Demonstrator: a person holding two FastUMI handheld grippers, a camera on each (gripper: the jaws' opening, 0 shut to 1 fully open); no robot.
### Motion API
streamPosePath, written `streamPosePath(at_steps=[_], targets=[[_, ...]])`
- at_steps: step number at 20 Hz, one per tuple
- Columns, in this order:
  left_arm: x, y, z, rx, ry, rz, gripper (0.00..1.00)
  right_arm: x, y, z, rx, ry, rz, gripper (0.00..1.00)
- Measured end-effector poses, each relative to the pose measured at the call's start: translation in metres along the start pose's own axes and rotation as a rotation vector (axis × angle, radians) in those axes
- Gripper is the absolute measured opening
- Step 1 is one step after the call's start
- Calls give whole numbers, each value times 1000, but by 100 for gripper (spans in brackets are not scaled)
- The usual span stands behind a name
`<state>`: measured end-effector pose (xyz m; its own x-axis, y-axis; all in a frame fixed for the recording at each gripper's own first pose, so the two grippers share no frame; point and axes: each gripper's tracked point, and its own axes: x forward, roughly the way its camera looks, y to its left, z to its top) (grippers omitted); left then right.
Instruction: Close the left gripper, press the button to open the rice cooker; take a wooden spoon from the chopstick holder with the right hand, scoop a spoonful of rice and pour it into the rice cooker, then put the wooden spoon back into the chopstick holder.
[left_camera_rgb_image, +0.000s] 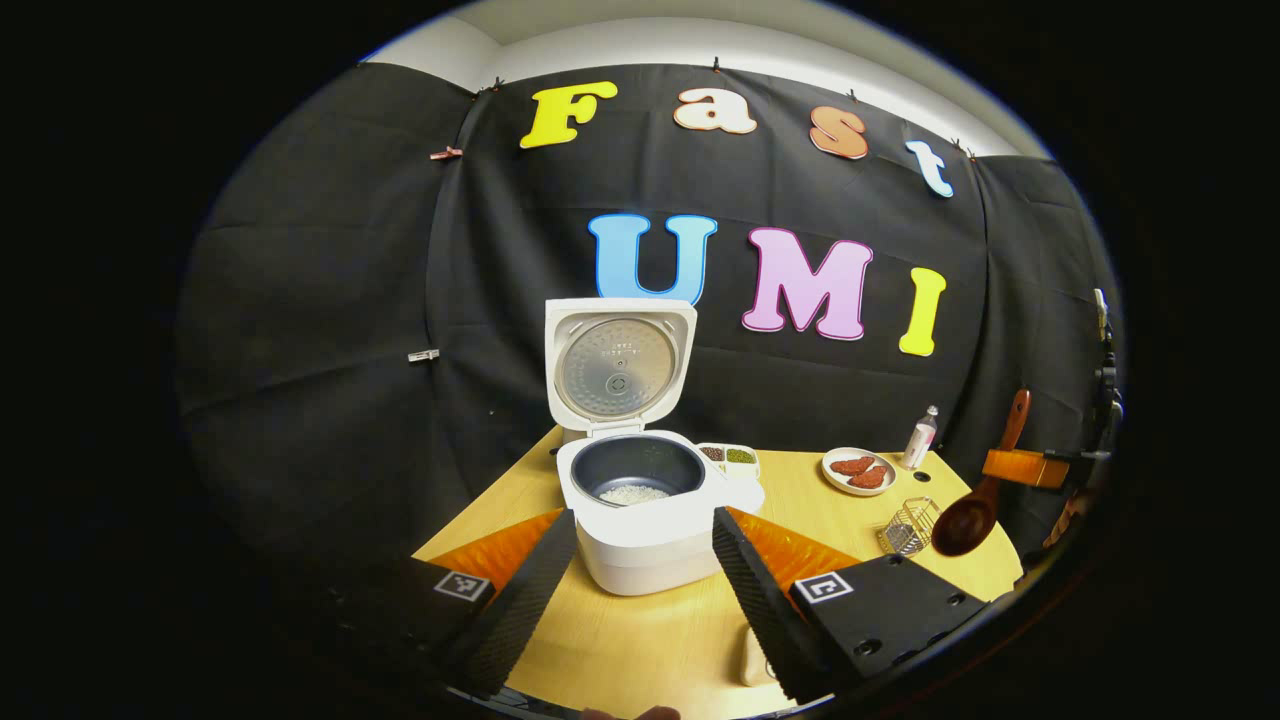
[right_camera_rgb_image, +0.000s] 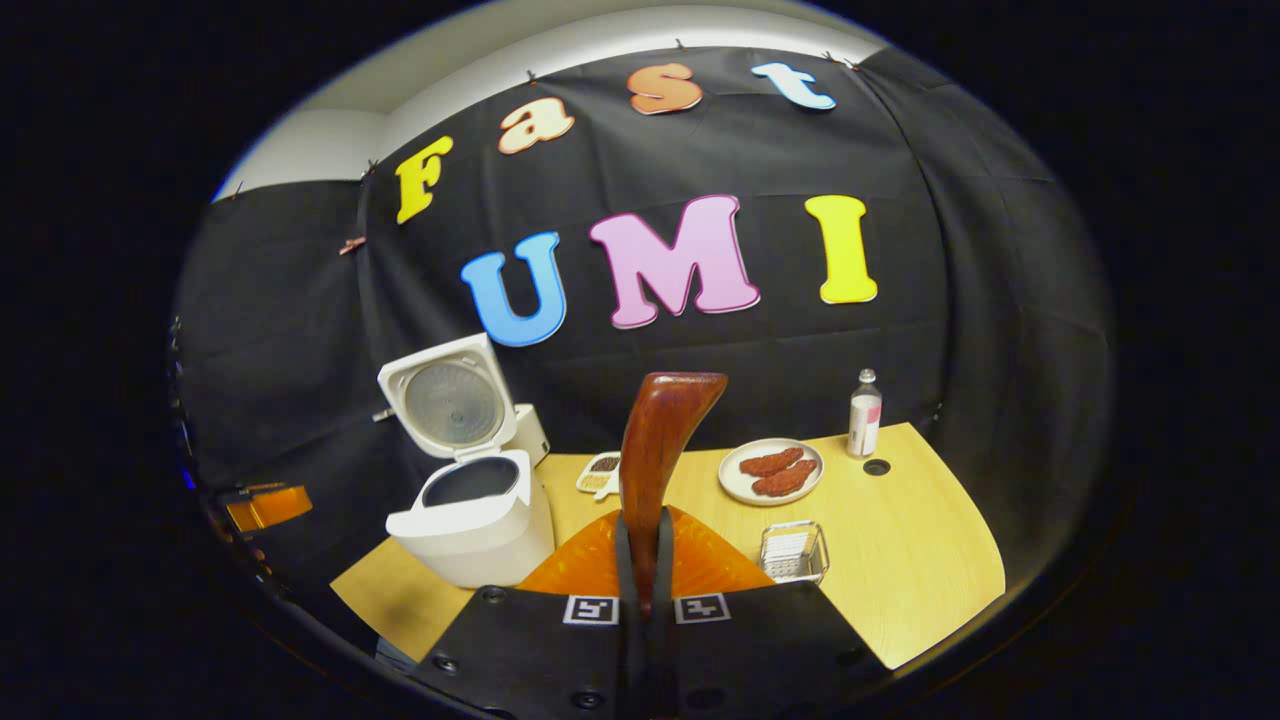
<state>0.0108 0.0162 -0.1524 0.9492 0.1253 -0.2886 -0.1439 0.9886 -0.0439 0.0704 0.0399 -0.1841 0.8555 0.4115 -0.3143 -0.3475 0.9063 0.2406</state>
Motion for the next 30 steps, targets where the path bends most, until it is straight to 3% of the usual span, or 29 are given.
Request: streamPosePath(at_steps=[3, 7, 12, 14, 22, 26, 30], targets=[[4, 8, 0, 2, 3, -35, 94, -2, 32, -50, -100, 80, -13, 6], [6, 14, -1, 15, 4, -90, 95, 7, 44, -113, -274, 204, -63, 6], [4, 19, 3, 21, -3, -135, 95, 23, 36, -149, -432, 272, -169, 6], [4, 20, 3, 18, -2, -149, 95, 29, 33, -160, -430, 283, -203, 6], [3, 27, 2, 18, 1, -163, 95, 45, 74, -191, 47, 306, -150, 6], [3, 29, 1, 8, 4, -160, 95, 43, 69, -191, 317, 293, -143, 6], [2, 33, 4, 7, -2, -148, 95, 36, 49, -185, 502, 234, -147, 6]])
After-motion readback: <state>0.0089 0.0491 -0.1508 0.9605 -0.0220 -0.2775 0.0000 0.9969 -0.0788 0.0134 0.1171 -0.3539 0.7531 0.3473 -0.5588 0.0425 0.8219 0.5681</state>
